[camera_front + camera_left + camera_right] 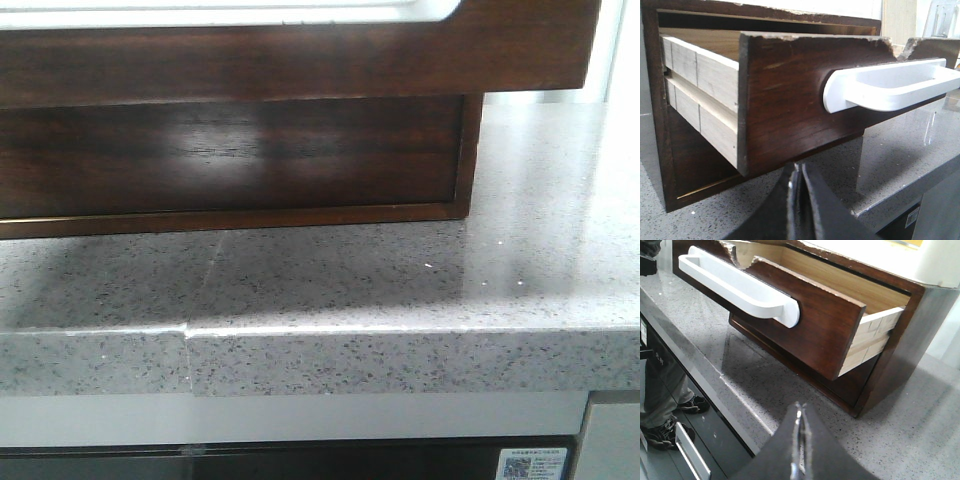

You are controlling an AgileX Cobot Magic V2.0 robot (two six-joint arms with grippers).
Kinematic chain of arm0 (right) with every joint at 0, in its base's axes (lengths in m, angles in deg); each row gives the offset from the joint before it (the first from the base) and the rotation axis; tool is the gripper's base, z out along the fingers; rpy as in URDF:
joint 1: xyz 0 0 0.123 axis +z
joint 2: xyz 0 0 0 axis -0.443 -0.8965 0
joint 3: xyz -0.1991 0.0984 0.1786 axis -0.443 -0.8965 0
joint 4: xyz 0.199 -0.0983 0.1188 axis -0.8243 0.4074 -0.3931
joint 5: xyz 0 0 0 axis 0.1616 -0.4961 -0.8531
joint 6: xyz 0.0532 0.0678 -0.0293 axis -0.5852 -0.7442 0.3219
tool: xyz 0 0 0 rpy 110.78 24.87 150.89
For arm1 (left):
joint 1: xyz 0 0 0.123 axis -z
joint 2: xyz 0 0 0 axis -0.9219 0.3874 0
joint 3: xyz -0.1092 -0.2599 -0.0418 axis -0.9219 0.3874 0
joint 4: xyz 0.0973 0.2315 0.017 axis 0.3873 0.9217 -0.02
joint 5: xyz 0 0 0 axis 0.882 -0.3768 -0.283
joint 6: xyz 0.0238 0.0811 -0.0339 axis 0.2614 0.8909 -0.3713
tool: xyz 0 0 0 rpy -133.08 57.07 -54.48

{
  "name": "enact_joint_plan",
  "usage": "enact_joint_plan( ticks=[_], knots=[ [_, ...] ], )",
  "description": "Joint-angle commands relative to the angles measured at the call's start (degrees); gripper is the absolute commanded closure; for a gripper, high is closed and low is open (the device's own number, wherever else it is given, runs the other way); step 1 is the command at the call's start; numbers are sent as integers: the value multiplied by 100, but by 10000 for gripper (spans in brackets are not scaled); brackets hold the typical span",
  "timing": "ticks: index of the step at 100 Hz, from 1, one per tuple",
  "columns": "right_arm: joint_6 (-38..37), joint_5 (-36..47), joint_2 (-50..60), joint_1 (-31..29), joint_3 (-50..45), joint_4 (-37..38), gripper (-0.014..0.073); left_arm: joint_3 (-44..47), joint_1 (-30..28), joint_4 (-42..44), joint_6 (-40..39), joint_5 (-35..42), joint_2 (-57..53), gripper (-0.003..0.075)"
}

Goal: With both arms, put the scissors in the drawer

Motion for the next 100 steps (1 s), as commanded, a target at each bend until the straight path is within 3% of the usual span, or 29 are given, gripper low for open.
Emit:
enact_joint_plan(
  ticks=[1,25,46,60,70,80,100],
  knots=[
    [12,481,-59,-40,147,-60,655,-156,43,-34,-58,420,61,742],
    [12,481,-59,-40,147,-60,655,-153,-103,-138,-58,293,61,742],
    [12,481,-59,-40,147,-60,655,-116,-1012,-1207,46,-204,50,742],
    [12,481,-59,-40,147,-60,655,173,-1774,-1967,972,19,50,742],
    [12,481,-59,-40,147,-60,655,575,-2338,-2524,1892,658,50,742],
    [12,490,-59,-40,147,-60,655,546,-2835,-2763,2676,587,37,742],
    [12,490,-59,-40,147,-60,655,557,-3706,-2711,2853,91,-264,742]
  ],
)
